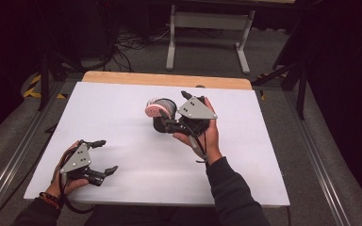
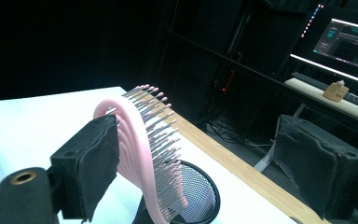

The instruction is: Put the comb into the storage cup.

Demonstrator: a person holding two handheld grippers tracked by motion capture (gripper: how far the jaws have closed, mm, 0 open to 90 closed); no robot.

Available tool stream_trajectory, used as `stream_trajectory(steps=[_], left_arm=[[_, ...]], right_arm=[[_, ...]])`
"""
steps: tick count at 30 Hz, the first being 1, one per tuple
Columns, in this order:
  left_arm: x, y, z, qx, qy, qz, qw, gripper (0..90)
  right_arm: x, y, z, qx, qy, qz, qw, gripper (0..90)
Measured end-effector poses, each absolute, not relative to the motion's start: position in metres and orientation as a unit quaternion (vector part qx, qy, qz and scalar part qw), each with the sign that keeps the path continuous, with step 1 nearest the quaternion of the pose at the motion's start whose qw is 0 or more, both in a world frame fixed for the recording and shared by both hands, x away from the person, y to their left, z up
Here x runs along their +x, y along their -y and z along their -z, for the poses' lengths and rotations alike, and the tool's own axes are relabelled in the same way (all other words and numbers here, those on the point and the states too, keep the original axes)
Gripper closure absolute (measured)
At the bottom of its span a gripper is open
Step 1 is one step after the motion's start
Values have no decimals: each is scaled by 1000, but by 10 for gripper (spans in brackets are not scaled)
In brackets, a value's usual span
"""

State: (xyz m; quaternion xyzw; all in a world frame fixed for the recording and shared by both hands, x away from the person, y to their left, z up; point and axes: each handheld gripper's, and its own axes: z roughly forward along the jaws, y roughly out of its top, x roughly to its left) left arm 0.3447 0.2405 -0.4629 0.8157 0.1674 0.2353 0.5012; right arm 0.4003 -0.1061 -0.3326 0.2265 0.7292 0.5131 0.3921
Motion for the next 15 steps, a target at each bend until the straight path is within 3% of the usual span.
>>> stream_trajectory(steps=[15], left_arm=[[345, -241, 462, 815, -168, -237, 502, 65]], right_arm=[[395, 111, 329, 220, -730, -500, 411, 140]])
